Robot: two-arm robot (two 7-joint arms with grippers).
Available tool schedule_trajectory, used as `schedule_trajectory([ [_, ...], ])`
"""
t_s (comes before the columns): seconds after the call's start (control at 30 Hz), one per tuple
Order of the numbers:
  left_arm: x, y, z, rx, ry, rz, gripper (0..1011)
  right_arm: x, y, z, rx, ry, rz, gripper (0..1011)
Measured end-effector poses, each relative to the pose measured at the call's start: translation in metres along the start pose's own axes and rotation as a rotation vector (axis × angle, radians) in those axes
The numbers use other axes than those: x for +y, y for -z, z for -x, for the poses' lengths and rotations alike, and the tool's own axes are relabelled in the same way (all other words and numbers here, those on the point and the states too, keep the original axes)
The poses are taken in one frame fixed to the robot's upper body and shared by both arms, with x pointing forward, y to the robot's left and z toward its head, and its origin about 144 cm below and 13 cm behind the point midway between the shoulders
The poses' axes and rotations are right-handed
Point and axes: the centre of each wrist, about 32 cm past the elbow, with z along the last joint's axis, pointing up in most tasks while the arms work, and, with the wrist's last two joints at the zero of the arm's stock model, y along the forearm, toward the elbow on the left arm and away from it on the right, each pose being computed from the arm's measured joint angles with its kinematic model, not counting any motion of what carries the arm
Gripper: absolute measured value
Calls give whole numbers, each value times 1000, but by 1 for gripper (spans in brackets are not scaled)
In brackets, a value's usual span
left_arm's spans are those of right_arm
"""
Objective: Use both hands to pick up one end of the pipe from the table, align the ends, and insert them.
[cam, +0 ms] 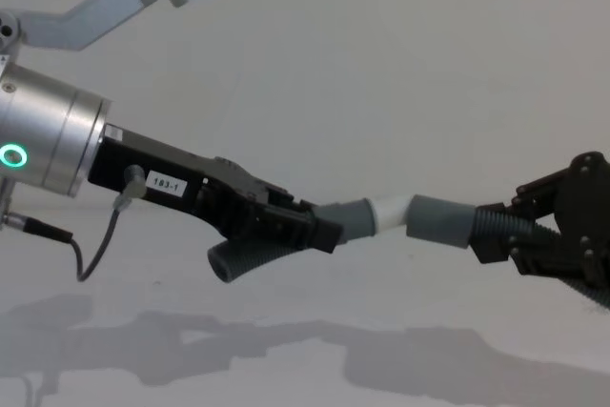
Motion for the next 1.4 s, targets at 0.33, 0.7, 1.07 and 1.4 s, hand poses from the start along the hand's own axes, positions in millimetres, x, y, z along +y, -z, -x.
schedule_trajectory([
  [0.33, -1, -1, -1, -1, 13, -7, 329, 1, 0, 0, 6, -3, -10, 236],
  [0.7, 0, -1, -3, -4, 33, -16, 329, 2, -2, 0, 11, -4, -19, 236],
  [1.07, 3, -3, -5, -15, 46, -26, 329, 2, -4, 0, 12, -7, -23, 236],
  [1.4, 7, -6, -9, -32, 59, -39, 329, 0, -6, -3, -11, -40, -23, 236],
])
